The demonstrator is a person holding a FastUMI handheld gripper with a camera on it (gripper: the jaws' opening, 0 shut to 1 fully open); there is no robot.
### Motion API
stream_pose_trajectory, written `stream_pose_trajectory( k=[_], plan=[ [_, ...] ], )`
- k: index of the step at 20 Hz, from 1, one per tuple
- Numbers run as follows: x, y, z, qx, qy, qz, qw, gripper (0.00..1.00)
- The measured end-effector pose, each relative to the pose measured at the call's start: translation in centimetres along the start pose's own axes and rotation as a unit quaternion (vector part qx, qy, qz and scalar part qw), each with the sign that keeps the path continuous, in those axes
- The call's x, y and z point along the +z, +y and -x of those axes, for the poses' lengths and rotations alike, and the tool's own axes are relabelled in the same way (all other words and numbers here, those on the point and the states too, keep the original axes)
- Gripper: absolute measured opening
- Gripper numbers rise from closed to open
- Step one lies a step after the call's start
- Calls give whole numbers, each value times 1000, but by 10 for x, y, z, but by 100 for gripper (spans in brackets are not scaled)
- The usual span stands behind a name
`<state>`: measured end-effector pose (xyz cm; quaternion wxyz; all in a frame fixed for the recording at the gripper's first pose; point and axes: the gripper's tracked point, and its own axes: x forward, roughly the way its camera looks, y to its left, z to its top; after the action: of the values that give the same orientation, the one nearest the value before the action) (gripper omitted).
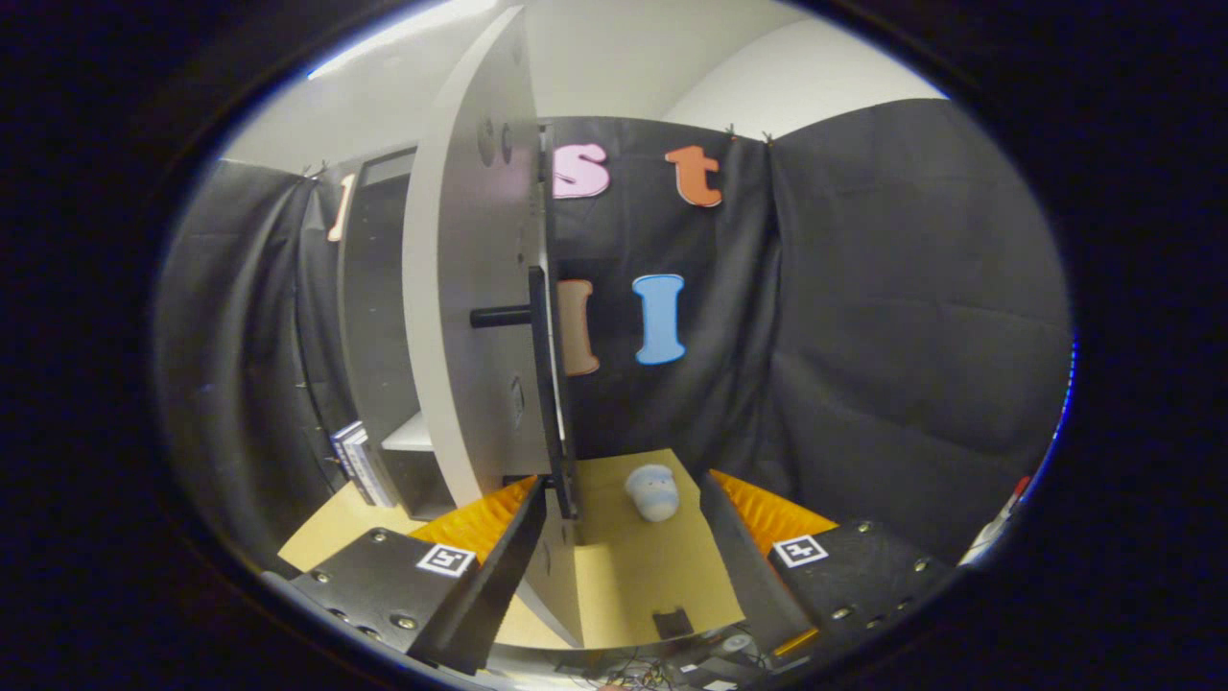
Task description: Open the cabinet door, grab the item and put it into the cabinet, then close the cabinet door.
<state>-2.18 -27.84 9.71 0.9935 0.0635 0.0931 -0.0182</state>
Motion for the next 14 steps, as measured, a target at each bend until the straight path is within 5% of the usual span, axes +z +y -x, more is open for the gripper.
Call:
stream_pose_trajectory(
  k=[14],
  plan=[
    [-10, 174, -35, 124, -11, 13, 992, 99]
  ],
)
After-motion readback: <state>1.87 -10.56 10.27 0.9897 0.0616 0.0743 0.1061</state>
